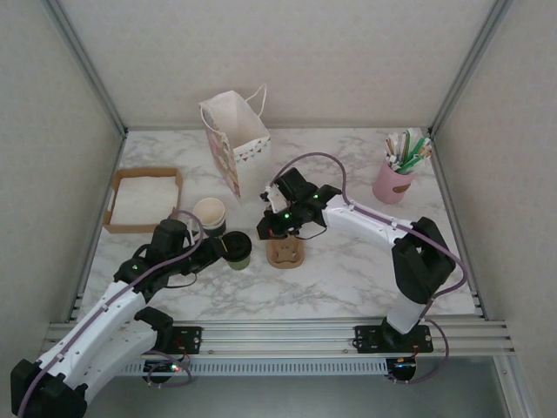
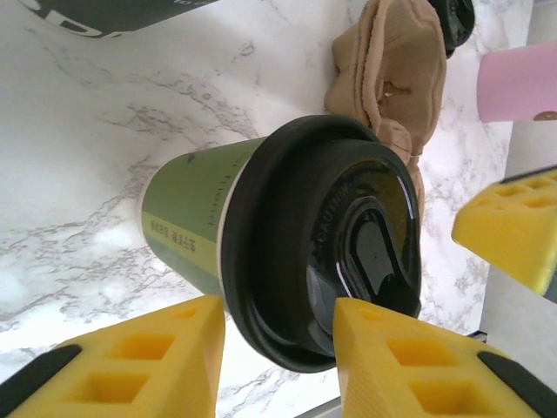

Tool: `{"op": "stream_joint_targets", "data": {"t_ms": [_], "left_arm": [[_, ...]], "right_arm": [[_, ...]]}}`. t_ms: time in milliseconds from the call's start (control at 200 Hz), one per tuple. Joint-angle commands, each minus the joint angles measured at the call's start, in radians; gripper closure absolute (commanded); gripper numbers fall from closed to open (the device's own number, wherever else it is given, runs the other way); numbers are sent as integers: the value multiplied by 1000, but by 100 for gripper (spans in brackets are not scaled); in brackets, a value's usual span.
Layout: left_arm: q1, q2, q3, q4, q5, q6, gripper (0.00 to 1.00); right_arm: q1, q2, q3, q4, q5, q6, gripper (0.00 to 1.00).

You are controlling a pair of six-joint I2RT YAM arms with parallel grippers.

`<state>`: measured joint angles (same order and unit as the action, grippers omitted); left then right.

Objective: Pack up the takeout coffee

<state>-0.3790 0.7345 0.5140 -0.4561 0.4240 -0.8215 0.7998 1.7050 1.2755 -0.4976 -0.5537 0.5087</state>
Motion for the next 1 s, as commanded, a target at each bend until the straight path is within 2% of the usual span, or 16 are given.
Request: {"op": "stream_joint_targets", "data": {"t_ms": [0,220,461,781,996], "left_arm": [[20,-4,49,-59,-49,37,65],[70,20,54,-52,-86,61,73],[70,93,25,35,-44,71,76],[50,48,-13,18,-23,59,77],[3,39,-56,43,-17,29,78]], "right_arm": [[34,-45,-50,47,-36,43,100],[86,-71,-110,140,-53,123,100],[93,-30,-76,120,-27,109,100],[71,20,-37,107,-18,89,100],[54,48,2,76,-18,62,100]]}}
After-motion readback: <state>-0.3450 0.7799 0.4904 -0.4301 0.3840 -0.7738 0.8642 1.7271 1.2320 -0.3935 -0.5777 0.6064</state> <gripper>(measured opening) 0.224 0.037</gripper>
